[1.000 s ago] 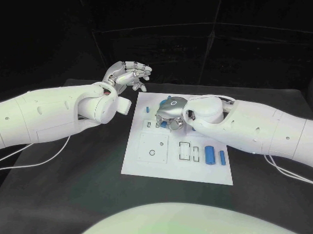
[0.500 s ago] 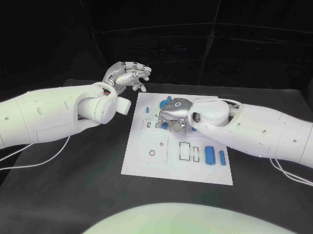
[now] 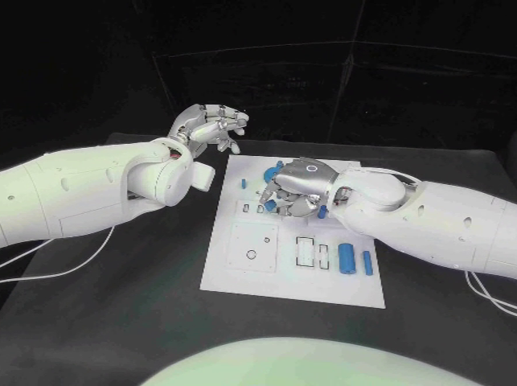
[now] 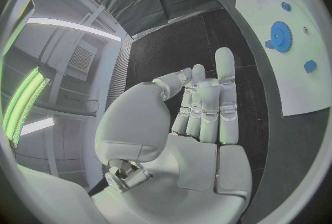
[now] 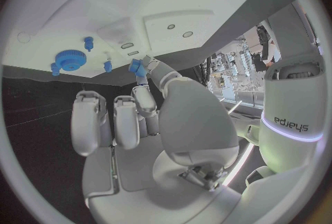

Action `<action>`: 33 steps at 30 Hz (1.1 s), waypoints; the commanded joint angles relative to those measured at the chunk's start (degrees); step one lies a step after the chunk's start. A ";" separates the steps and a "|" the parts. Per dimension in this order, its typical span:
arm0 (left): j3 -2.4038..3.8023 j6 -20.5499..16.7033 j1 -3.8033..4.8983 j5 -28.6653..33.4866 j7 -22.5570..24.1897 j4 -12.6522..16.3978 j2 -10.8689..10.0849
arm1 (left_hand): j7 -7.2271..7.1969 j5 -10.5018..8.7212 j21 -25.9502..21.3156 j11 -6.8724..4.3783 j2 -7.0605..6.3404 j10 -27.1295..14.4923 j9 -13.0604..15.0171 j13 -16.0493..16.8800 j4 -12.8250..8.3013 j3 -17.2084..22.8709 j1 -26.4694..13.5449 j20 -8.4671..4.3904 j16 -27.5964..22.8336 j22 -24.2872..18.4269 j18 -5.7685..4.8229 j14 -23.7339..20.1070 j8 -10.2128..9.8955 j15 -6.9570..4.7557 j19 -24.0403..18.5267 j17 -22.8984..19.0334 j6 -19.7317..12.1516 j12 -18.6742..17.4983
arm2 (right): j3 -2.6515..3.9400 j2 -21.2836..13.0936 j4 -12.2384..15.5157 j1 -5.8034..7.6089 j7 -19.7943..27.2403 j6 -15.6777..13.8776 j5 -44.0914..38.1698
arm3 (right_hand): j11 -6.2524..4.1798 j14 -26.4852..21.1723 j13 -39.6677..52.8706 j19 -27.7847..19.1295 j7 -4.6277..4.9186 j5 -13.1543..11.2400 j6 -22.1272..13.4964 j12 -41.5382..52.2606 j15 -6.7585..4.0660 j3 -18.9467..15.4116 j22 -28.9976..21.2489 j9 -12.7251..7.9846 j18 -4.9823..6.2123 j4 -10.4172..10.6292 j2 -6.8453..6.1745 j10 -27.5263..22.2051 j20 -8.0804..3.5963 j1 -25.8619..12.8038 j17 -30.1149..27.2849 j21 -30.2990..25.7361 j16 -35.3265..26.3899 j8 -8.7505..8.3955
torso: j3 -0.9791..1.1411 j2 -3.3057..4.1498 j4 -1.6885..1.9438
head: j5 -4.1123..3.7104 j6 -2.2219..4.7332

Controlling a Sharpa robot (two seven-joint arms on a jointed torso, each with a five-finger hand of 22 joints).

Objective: Assemble the parts on the task board

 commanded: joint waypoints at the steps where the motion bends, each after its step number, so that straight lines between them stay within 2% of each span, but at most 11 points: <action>1: 0.01 1.71 -0.09 0.04 0.03 -0.24 -0.02 | 0.54 0.12 -0.44 0.14 0.08 -0.82 -0.18 -0.33 -0.43 0.00 0.22 0.02 -0.47 -0.14 0.34 -0.57 -0.27 0.03 0.43 -0.26 -0.10 -0.36 | 0.13 -1.31 1.59 0.16 3.51 -5.82 9.16 | 0.37 4.28 0.03 0.57 0.76 0.44 0.63 -0.24 0.46 -0.19 6.73 0.04 -0.90 0.35 -0.14 0.08 0.00 -0.58 6.85 0.44 0.38 -0.11 | 0.03 -0.13 -0.20 | 0.11 0.41; 6: -0.01 3.83 -1.02 0.23 0.69 -0.70 -0.01 | 1.10 0.17 -1.00 0.87 0.16 -2.55 -1.42 -3.15 0.09 -0.20 -1.26 0.51 -1.19 -0.57 0.25 -1.12 -1.17 0.65 0.34 -1.54 -0.50 -3.51 | 0.58 -4.90 5.10 0.16 4.87 -8.19 19.83 | 0.43 4.31 0.09 0.73 0.83 0.72 0.67 -0.18 0.49 -0.34 6.92 0.03 -0.95 0.49 -0.20 0.15 0.03 -0.66 6.96 0.56 0.45 -0.14 | 0.03 -0.10 -0.05 | 0.04 1.57; 9: -0.02 5.37 -1.83 1.78 1.32 -0.87 0.12 | 1.56 0.23 -1.38 1.50 0.19 -3.51 -2.59 -5.93 0.88 -0.31 -2.68 0.99 -1.51 -0.87 0.23 -1.38 -2.33 1.21 0.28 -2.24 -0.32 -6.91 | 0.78 -7.06 7.26 0.15 5.63 -9.61 25.41 | 0.55 4.32 0.10 0.79 0.99 1.06 0.56 -0.17 0.58 -0.61 7.00 -0.02 -0.97 0.79 -0.29 0.17 0.09 -0.89 7.03 0.61 0.50 -0.29 | 0.06 -0.19 -0.09 | 0.08 2.17; 15: -0.02 8.68 -3.50 4.70 2.73 -0.96 0.69 | 2.04 0.21 -1.80 2.14 0.18 -3.03 -4.42 -9.73 1.67 -0.51 -4.02 1.51 -2.45 -1.31 0.31 -1.85 -4.25 1.69 0.49 -4.09 0.27 -11.00 | 0.91 -10.70 11.36 0.13 7.07 -12.01 33.57 | 0.74 4.35 0.11 0.87 1.21 1.45 0.28 -0.17 0.73 -1.03 7.10 -0.12 -0.99 1.25 -0.43 0.17 0.21 -1.26 7.16 0.67 0.59 -0.57 | 0.19 -0.56 -0.44 | 0.17 3.24; 20: -0.02 11.88 -4.63 5.73 2.69 -1.11 1.37 | 2.57 0.19 -1.65 2.87 0.26 -3.49 -6.49 -13.73 3.20 -1.36 -5.86 2.02 0.04 -1.57 0.34 0.17 -6.78 2.21 1.70 -1.97 0.74 -15.67 | 0.94 -12.92 14.35 0.11 8.12 -13.31 38.22 | 0.88 4.39 0.13 0.95 1.38 1.74 0.09 -0.14 0.84 -1.30 7.21 -0.18 -1.02 1.57 -0.48 0.19 0.30 -1.49 7.31 0.74 0.70 -0.76 | 0.41 -0.87 -0.89 | 0.22 4.00; 21: -0.01 12.61 -4.87 6.13 2.59 -1.14 1.60 | 2.62 0.15 -1.53 2.93 0.31 -3.35 -6.91 -14.46 3.55 -1.71 -6.20 2.06 0.83 -1.59 0.37 0.74 -7.30 2.27 2.06 -1.23 0.97 -16.44 | 0.94 -13.28 14.90 0.10 8.33 -13.55 38.98 | 0.92 4.40 0.15 1.00 1.43 1.85 0.04 -0.13 0.88 -1.37 7.27 -0.20 -1.03 1.66 -0.49 0.20 0.33 -1.54 7.35 0.77 0.73 -0.81 | 0.48 -0.94 -0.93 | 0.20 4.19; 23: -0.01 13.93 -5.30 7.14 2.42 -1.19 2.06 | 2.73 0.11 -1.24 3.06 0.60 -3.23 -7.41 -15.26 4.53 -2.39 -7.12 2.09 2.50 -1.55 0.37 1.91 -7.90 2.25 2.66 0.61 1.27 -17.25 | 0.94 -13.83 15.73 0.10 8.70 -13.97 40.16 | 1.02 4.41 0.20 1.07 1.53 2.28 -0.10 -0.08 0.97 -1.52 7.36 -0.24 -1.06 1.87 -0.49 0.22 0.41 -1.65 7.42 0.83 0.78 -0.94 | 0.47 -0.89 -0.80 | -0.07 4.66; 24: -0.01 14.86 -5.62 7.79 2.32 -1.19 2.40 | 2.83 0.13 -0.93 3.14 0.97 -3.21 -7.86 -15.94 5.49 -2.98 -8.00 2.09 3.72 -1.49 0.38 2.81 -8.49 2.28 3.22 1.86 1.49 -17.94 | 0.94 -14.17 16.23 0.09 8.98 -14.30 40.85 | 1.06 4.42 0.24 1.10 1.58 2.49 -0.16 -0.05 1.00 -1.58 7.39 -0.26 -1.06 1.95 -0.49 0.24 0.44 -1.69 7.48 0.85 0.82 -0.99 | 0.55 -0.92 -0.85 | -0.16 4.90; 30: 0.00 19.01 -6.40 8.99 1.28 -1.09 3.72 | 3.00 0.15 -0.05 3.37 2.19 -3.52 -9.14 -17.64 8.48 -4.76 -10.90 2.11 6.42 -1.29 0.38 4.69 -10.15 2.35 4.48 4.63 1.87 -19.68 | 0.94 -14.89 17.20 0.08 9.69 -15.26 42.29 | 1.12 4.44 0.22 1.17 1.65 2.86 -0.22 -0.06 1.06 -1.72 7.49 -0.28 -1.09 2.12 -0.52 0.22 0.51 -1.78 7.57 0.91 0.89 -1.06 | 0.39 -0.81 -0.83 | -0.69 5.79; 33: 0.00 21.51 -6.63 9.61 0.51 -0.81 4.24 | 3.03 0.13 0.24 3.41 3.02 -3.61 -9.56 -18.03 10.08 -5.49 -12.49 2.12 7.10 -1.22 0.37 5.12 -10.67 2.36 4.78 5.27 2.07 -20.24 | 0.94 -14.89 17.33 0.08 9.86 -15.54 42.56 | 1.14 4.44 0.24 1.19 1.66 2.95 -0.23 -0.04 1.08 -1.76 7.51 -0.28 -1.09 2.16 -0.53 0.23 0.52 -1.80 7.57 0.93 0.89 -1.07 | 0.40 -0.78 -0.91 | -0.61 5.99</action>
